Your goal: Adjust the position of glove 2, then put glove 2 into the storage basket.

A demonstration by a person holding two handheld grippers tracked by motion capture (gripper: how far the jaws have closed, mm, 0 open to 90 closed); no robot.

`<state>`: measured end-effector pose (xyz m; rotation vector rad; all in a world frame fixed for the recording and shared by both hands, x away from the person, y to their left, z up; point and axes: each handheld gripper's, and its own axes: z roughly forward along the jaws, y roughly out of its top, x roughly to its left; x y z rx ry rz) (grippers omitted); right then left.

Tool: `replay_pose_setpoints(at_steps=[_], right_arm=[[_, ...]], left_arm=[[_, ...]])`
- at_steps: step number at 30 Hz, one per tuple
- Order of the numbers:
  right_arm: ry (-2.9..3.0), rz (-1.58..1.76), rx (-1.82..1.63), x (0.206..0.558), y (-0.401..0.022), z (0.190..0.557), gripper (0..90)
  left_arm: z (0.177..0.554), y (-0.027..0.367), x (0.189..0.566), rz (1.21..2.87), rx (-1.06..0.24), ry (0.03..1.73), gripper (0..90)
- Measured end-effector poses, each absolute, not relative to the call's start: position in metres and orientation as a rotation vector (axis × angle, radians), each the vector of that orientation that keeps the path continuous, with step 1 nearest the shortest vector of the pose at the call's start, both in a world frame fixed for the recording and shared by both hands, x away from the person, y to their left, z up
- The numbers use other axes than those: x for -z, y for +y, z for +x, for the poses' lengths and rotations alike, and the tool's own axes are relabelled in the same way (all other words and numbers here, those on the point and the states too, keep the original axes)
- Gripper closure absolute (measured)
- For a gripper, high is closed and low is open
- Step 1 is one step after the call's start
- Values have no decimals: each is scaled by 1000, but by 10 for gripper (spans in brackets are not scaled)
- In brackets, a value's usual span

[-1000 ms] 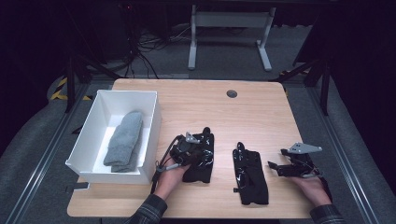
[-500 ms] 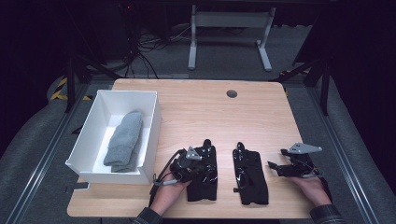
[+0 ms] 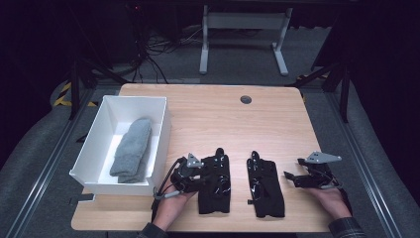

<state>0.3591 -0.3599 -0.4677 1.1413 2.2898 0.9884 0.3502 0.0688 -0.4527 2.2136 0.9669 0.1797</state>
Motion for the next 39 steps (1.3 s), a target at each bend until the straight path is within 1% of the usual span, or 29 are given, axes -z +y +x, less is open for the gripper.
replay_pose_setpoints(at_steps=[3,6,8,9,13,14,18,19,20,21,23,25,26,27,28,31,32,39], right_arm=[[2290,1141,-988,468,-360,359,190],[2290,1142,-989,468,-360,359,190],[2289,1142,-990,468,-360,359,190],[2290,1142,-989,468,-360,359,190],[2292,1138,-991,468,-360,359,190],[2289,1139,-989,468,-359,359,194],[2302,1130,-978,464,-358,357,215],[2305,1125,-1011,460,-356,354,270],[2305,1125,-1011,460,-356,354,270],[2314,1120,-1023,457,-356,351,316],[2332,1097,-1055,452,-353,343,461],[2357,1076,-1077,449,-350,338,563],[2379,1069,-1071,448,-348,335,649],[2400,1068,-1078,448,-346,333,690],[2414,1062,-1085,448,-344,330,763],[2446,1043,-1096,448,-340,328,883],[2458,1038,-1099,448,-339,328,900],[2548,984,-1087,453,-328,327,900]], left_arm=[[353,68,459,2235,-179,993,548],[351,66,460,2233,-201,995,551],[350,64,460,2244,-204,990,649],[349,63,459,2248,-200,990,649],[349,60,458,2244,-204,988,806],[349,60,458,2244,-204,988,815],[353,65,457,2200,-138,1013,825],[354,66,457,2186,-130,1016,827],[354,68,456,2173,-118,1019,827],[354,69,454,2160,-106,1019,828],[355,71,452,2143,-94,1022,829],[355,72,450,2137,-93,1016,829],[356,72,450,2137,-83,1017,830],[356,72,449,2136,-75,1015,829],[356,72,449,2134,-72,1008,830],[356,71,446,2121,-58,1002,830],[355,72,445,2119,-57,1000,830],[357,72,440,2098,-21,988,831]])
